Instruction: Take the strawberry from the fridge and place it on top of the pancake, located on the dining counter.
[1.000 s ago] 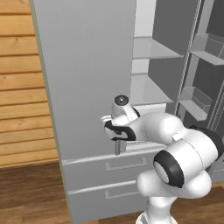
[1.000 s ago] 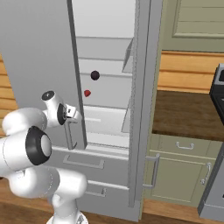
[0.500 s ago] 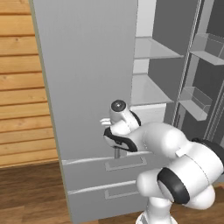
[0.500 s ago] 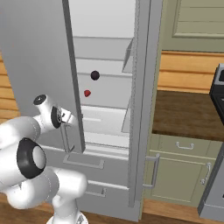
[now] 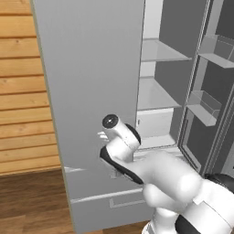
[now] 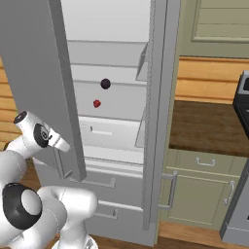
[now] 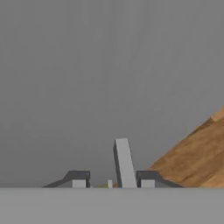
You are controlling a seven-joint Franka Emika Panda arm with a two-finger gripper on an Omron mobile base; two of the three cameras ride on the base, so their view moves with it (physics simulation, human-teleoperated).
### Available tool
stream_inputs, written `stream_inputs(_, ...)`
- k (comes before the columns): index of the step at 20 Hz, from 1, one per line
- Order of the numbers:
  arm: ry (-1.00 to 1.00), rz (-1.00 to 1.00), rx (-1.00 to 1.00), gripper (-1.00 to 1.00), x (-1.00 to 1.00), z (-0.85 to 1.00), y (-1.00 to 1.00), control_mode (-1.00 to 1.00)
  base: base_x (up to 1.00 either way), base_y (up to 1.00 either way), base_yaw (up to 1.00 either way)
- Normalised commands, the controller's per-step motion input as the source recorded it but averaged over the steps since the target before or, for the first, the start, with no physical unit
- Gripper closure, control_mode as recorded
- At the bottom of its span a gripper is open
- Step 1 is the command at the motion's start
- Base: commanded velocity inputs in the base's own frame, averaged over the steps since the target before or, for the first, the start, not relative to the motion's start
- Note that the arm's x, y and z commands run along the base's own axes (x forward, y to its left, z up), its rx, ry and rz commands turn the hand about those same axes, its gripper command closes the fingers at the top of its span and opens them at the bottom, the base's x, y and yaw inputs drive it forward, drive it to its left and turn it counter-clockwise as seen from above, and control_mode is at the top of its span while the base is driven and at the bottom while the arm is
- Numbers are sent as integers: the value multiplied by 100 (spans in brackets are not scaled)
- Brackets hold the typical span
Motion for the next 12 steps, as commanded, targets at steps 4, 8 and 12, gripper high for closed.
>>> stream_inputs(4,-1,-18,-7,100,-81,-19,69,-100,0,0,0)
stream_inputs(8,0,-17,-13,100,-65,-16,82,-100,0,0,0)
stream_inputs(12,-1,-14,-14,100,-44,-11,76,-100,0,0,0)
